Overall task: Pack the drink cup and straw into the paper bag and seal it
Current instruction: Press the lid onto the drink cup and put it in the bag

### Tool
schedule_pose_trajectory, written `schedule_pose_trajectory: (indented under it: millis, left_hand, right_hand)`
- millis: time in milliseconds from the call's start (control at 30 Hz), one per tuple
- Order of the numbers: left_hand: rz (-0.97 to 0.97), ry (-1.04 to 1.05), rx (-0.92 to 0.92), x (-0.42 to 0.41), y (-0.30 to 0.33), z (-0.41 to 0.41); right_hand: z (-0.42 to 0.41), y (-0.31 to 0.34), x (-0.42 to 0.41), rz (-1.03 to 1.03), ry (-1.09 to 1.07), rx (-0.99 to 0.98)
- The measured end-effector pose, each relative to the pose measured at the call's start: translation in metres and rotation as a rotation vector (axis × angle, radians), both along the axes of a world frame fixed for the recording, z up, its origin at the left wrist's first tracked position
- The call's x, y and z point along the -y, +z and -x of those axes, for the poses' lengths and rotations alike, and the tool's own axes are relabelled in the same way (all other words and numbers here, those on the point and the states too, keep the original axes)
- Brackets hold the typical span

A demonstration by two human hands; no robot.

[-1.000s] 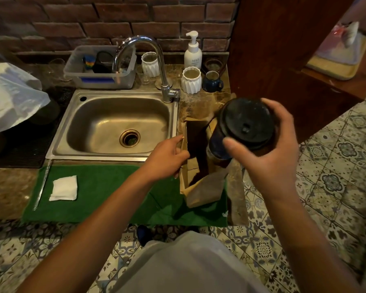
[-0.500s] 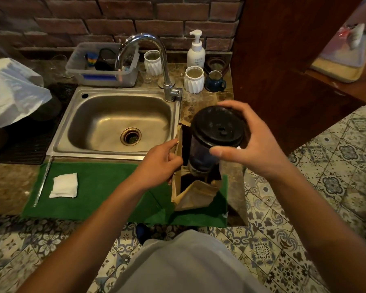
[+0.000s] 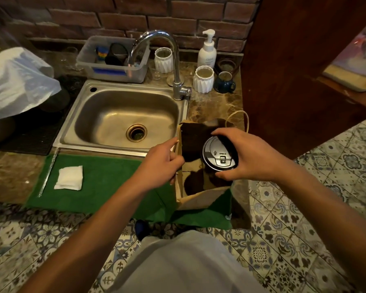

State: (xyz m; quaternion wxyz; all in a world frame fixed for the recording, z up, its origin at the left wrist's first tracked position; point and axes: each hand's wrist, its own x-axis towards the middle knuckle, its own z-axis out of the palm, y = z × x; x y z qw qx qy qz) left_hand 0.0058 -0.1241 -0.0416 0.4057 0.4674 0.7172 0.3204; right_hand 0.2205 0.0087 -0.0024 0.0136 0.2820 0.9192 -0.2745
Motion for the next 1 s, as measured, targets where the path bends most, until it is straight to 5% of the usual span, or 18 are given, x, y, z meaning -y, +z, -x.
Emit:
schedule_pose_trajectory:
  millis: [167,467,667,1000]
  left_hand:
    - [-0.011,0.042,-0.073,-0.002,0.006,0.001]
    - [0.031,0.074,-0.171,0.005,0.009,0.008]
    - [0.02,0.019,-0.249,0.003,0.011,-0.002]
    - [0.019,0.038,-0.31,0.011,0.006,0.019]
  right_hand:
    - [0.012,0.007,-0.002,-0.221,0.106,0.243]
    - [0.039,0.015,0.005,-0.312,0.15,0.414]
    - [0.076,-0.011,0.005,-0.164,0.309,0.477]
    - [0.109,-0.049,0.006,-0.262,0.221,0.605]
